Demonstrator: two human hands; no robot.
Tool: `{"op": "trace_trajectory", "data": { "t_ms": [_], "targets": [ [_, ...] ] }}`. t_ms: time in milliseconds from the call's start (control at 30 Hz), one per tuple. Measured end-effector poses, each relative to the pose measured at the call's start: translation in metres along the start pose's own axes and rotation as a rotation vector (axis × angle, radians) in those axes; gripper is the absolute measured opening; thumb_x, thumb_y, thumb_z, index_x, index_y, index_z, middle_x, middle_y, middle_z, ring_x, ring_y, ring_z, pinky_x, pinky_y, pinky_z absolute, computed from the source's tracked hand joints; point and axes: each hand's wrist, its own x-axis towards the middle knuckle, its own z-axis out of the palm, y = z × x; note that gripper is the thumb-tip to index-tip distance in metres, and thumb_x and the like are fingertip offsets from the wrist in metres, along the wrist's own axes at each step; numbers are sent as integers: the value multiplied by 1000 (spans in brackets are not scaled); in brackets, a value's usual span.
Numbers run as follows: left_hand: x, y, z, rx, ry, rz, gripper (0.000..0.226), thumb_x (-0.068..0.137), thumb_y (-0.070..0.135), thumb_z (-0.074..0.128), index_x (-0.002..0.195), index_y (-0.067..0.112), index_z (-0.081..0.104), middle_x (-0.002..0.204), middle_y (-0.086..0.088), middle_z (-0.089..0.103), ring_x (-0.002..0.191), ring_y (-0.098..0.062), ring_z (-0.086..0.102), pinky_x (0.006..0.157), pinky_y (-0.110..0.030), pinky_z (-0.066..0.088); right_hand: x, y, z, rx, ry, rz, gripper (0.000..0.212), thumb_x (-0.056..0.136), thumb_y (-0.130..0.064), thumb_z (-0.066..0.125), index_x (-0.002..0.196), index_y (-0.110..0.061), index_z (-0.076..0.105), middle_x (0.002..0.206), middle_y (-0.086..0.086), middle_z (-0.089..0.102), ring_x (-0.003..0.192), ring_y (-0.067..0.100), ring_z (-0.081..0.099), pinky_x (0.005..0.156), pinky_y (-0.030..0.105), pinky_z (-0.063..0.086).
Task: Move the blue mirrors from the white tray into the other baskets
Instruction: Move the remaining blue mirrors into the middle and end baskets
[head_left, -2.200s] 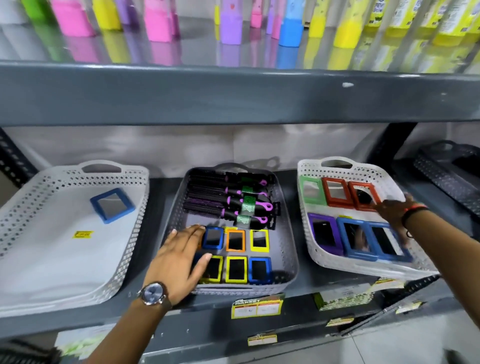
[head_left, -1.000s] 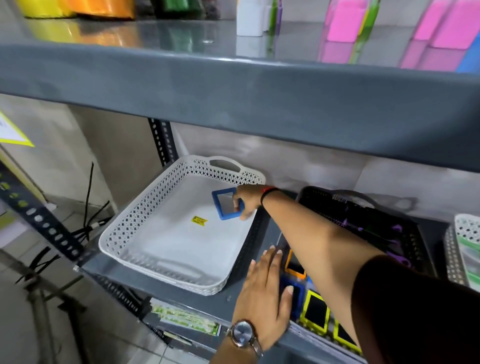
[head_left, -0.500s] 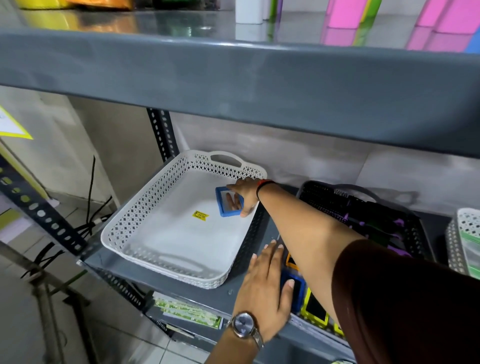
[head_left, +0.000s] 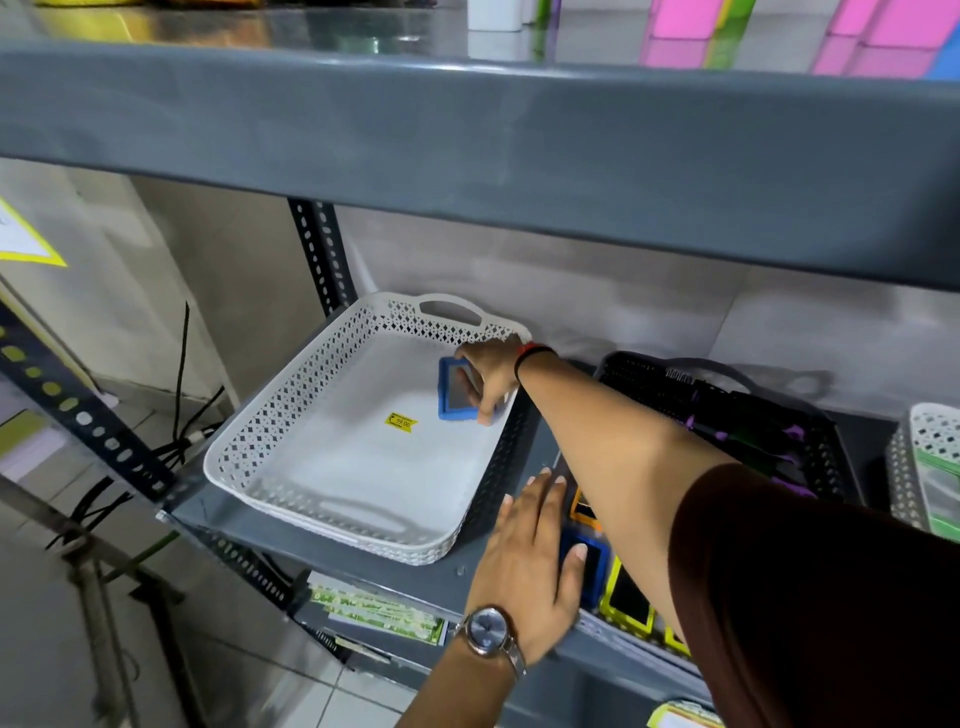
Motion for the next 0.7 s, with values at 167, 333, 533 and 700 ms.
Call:
{"op": "trace_trajectory", "data": {
  "t_ms": [167,333,533,700],
  "targets": [
    [0,1,0,21,-56,18,56,81,35,38,128,6,45,130,-11,57,117,-22,57,104,-31,33,-37,10,-28,-57,188,7,99,56,-34,83,138,-14,30,139,10,38,126,28,43,107,47,32],
    [6,4,-6,74,-106,87,60,82,37,35,127,0,49,126,-17,59,114,-29,58,102,-45,30,-110,41,-51,-30,234,52,98,53,-40,85,134,-17,35,135,9,38,119,30,47,104,49,34],
    [16,20,-11,159,-178,250,71,94,50,11,121,-1,53,118,-18,64,109,-31,61,100,-33,22,-230,102,-28,-14,311,165,96,54,-37,86,133,-15,35,134,9,41,122,29,45,103,46,30],
    [27,57,-1,11,-264,324,100,80,70,-11,138,3,35,141,-16,43,132,-27,39,109,-24,4,-329,163,4,42,318,361,100,53,-31,89,134,-6,36,131,16,49,121,30,48,105,38,36]
  ]
}}
